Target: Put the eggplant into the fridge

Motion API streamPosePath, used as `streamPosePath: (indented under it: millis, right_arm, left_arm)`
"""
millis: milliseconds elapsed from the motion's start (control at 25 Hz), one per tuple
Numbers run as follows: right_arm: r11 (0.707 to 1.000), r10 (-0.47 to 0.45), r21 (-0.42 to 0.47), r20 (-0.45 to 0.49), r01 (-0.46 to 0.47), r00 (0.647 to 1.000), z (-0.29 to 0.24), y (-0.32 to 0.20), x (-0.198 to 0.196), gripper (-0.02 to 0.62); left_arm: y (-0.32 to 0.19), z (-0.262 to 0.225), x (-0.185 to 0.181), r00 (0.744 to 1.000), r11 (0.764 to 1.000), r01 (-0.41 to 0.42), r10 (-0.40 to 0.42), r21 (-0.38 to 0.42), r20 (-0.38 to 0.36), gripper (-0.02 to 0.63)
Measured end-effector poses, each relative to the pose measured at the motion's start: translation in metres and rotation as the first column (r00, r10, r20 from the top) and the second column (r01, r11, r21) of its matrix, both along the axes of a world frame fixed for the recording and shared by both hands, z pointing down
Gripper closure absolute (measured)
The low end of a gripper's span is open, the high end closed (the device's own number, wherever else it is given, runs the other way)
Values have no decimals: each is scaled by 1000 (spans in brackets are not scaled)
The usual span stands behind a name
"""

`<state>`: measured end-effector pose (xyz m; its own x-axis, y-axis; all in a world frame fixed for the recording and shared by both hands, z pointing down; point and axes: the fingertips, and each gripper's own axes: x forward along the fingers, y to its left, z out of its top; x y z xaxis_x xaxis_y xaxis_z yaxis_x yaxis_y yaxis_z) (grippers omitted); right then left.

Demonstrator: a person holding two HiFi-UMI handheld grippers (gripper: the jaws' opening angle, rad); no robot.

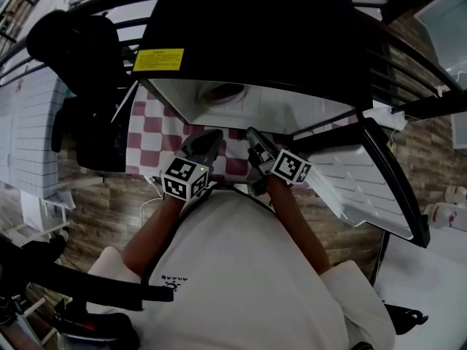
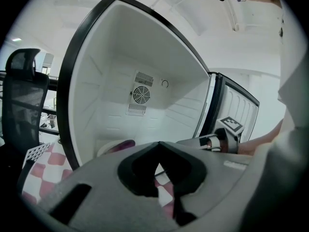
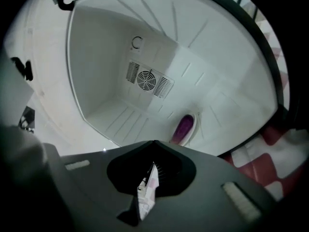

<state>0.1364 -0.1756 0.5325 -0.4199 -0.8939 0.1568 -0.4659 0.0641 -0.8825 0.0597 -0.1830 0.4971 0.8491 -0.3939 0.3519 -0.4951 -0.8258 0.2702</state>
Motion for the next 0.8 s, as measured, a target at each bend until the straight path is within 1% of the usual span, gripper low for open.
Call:
streamPosePath:
  millis: [200,400,640,800]
  right_arm:
    - [996,-31,78,-156,44,987,-22,22,2,591]
    - [990,-28,122,-288,66,957,-34,33,12,591]
    - [986,-26,139,-391,87,920,-41,36,21,590]
    - [986,-26,139,-412,90,911,-40,34,22,589]
  left_arm:
    - [3,-8,2,1000,1000,-4,4,7,-16,600]
    - [0,-9,4,1000,1000,1,-1,5,-18,600]
    - [-1,-7,6,999,1000,-5,4,-22,-35,600]
    - [-1,-6,8,999,999,-18,17,-32,-39,601]
